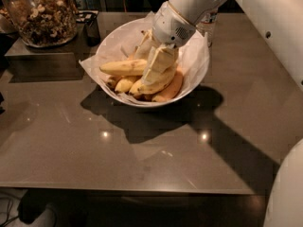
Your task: Pick banana from white bowl
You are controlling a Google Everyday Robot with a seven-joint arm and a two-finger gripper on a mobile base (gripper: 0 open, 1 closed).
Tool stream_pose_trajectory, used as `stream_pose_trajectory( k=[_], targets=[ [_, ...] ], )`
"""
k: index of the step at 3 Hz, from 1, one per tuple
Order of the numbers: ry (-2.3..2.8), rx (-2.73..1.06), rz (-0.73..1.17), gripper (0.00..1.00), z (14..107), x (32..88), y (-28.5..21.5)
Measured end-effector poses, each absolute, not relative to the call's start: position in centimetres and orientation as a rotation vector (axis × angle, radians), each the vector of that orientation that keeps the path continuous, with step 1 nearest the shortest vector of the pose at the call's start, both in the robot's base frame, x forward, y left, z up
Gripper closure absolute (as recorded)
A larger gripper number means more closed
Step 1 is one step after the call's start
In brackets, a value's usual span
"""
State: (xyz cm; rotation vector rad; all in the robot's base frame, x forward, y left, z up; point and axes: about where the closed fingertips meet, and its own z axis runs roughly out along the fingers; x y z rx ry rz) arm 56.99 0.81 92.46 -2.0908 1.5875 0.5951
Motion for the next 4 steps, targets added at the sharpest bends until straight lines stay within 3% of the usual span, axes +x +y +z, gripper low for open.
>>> stream_pose_trajectory(
  k=[1, 2, 4],
  targets=[
    [1.587, -2.091, 0.595, 0.89, 92.5, 57.0, 0.8],
    [1.587, -2.091, 0.595, 1.00, 92.5, 57.0, 0.8],
    [1.508, -2.072, 0.631, 1.00, 93.8, 56.6, 0.9]
  ],
)
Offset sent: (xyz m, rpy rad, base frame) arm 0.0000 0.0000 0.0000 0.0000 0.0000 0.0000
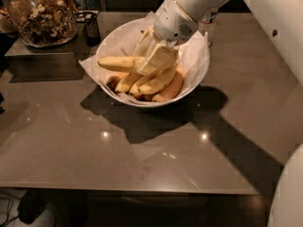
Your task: Pick banana from white bowl
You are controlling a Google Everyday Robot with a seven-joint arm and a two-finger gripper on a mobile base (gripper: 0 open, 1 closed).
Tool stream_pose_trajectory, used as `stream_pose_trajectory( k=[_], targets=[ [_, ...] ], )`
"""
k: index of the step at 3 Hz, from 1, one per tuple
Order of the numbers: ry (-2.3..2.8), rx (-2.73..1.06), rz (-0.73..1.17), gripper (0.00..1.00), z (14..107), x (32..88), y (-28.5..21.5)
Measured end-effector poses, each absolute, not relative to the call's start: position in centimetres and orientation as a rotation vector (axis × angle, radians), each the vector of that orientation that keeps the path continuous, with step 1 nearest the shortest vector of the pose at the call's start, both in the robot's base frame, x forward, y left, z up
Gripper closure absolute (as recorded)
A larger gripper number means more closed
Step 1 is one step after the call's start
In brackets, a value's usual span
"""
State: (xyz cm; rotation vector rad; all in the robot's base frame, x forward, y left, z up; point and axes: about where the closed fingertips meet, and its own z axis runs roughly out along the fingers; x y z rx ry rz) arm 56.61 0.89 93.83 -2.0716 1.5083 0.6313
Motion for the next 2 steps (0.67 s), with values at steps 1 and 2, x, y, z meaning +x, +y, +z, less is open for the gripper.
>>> stream_pose_trajectory(
  k=[1, 2],
  targets=[
    [1.349, -2.044, 0.690, 1.00, 96.4, 55.2, 0.8],
    [1.261, -2.019, 0.709, 1.00, 98.5, 52.8, 0.0]
  ],
)
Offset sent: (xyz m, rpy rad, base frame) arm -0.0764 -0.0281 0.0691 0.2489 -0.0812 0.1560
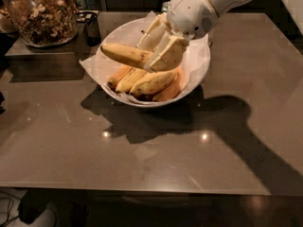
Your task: Pick banana from white bowl
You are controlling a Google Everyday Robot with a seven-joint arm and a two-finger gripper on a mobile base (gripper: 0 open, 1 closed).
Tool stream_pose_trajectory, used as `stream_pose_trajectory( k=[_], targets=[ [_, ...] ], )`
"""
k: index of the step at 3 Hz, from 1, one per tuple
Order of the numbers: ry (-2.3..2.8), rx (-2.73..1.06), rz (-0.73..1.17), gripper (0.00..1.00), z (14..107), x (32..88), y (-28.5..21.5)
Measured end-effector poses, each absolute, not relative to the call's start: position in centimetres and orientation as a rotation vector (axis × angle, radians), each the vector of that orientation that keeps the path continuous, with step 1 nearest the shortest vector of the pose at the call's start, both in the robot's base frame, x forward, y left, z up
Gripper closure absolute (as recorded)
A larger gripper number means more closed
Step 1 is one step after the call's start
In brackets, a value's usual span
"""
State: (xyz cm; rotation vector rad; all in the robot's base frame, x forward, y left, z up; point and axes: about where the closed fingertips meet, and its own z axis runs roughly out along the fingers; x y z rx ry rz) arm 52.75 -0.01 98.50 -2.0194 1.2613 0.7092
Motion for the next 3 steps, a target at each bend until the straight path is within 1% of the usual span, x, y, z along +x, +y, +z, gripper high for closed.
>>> stream_pose_trajectory(
  k=[2, 3],
  targets=[
    [1.260, -1.942, 0.699, 1.00, 100.1, 47.2, -2.6],
    [1.266, -1.906, 0.633, 1.00, 100.8, 45.3, -4.0]
  ],
)
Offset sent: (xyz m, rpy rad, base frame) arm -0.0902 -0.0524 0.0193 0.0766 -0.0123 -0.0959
